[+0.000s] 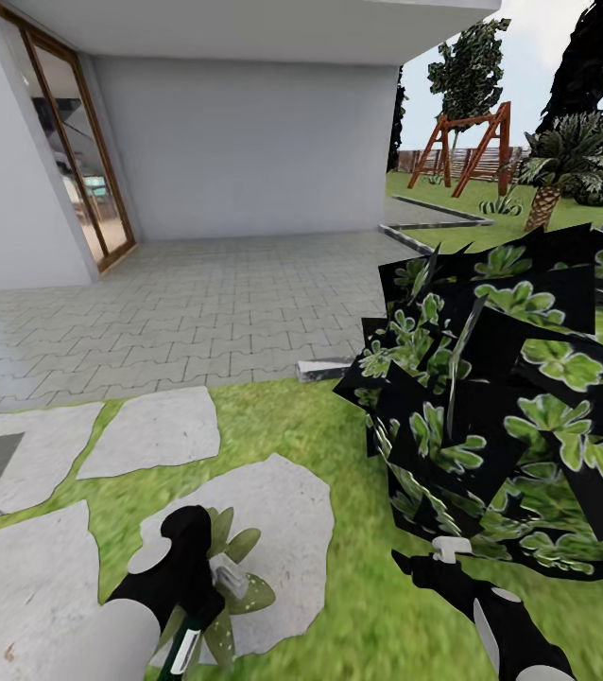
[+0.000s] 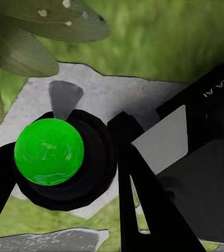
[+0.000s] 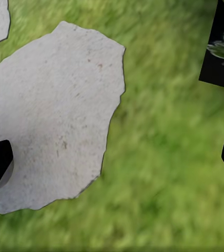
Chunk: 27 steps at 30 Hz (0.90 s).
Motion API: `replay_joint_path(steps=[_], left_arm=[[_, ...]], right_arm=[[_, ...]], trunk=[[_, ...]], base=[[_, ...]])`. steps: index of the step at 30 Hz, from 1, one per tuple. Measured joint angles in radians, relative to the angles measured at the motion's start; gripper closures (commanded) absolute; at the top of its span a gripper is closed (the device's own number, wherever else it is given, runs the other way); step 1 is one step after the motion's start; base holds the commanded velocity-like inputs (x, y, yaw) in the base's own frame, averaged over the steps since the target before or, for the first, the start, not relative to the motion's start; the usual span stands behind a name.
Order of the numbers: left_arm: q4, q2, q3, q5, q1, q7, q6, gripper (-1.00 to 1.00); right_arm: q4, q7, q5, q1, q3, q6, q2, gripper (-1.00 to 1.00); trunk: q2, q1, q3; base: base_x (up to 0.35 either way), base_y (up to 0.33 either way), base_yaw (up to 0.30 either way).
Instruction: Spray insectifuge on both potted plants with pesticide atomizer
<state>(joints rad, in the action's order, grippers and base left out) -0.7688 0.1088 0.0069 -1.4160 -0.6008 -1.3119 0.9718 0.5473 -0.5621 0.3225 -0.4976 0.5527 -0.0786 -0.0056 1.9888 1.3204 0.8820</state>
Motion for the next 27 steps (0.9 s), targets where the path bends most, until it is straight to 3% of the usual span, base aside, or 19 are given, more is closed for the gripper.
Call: replay_joint_path(steps=[5,16,27], left_arm=[[-0.007,0.0,0.0,-0.002,0.0,0.0,-0.001,1.0],[-0.008,-0.002,0.001,-0.006,0.0,0.001,-0.001,1.0],[-0.008,-0.004,0.004,-0.008,0.0,0.004,0.0,1.0]], right_arm=[[0.0,0.0,0.0,0.0,0.0,0.0,0.0,-1.0],[0.0,0.0,0.0,0.0,0.0,0.0,0.0,-1.0],[-0.001,0.0,0.0,0.0,-0.001,0.001,0.0,-1.0]], trunk=[[0.0,0.0,0.0],[0.0,0.0,0.0],[0.0,0.0,0.0]], base=[[-0.014,0.0,0.0],[-0.272,0.018,0.0],[-0.039,0.265,0.0]])
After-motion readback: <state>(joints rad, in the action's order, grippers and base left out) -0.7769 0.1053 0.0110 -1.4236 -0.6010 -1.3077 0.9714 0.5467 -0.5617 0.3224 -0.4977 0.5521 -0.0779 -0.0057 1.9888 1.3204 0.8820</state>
